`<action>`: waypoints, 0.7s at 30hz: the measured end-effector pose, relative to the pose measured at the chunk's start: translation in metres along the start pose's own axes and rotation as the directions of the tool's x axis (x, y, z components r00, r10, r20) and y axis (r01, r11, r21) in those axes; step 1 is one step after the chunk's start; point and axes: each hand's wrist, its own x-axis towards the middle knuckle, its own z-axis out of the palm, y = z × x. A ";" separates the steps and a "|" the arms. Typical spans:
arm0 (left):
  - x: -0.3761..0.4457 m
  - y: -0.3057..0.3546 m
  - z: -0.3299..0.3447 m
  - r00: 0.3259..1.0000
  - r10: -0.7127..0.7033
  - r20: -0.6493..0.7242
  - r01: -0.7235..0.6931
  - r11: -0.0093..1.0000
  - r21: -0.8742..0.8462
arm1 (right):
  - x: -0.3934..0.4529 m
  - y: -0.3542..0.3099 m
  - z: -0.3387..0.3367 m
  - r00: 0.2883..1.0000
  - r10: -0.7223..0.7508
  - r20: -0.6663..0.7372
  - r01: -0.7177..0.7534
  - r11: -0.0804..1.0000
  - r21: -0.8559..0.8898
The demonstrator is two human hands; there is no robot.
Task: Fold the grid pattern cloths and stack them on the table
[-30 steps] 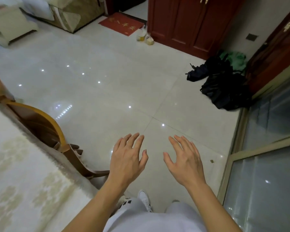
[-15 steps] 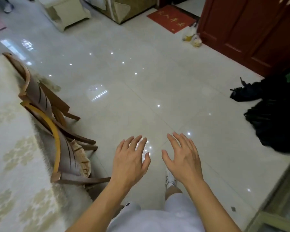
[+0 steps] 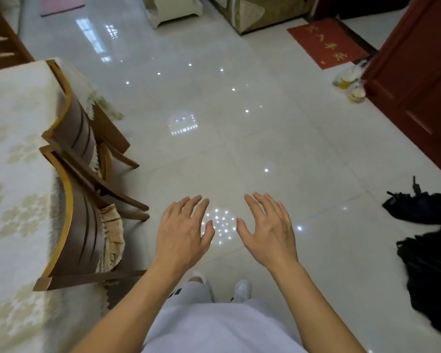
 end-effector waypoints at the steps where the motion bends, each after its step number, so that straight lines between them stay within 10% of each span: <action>1: 0.006 -0.002 0.000 1.000 -0.017 -0.004 0.017 1.000 -0.001 | 0.010 0.000 0.002 1.000 -0.021 0.010 0.021 1.000 -0.001; 21: 0.229 -0.194 -0.002 0.948 -0.319 -0.010 0.318 0.946 -0.065 | 0.325 -0.138 0.075 0.928 -0.321 0.191 0.336 0.941 -0.046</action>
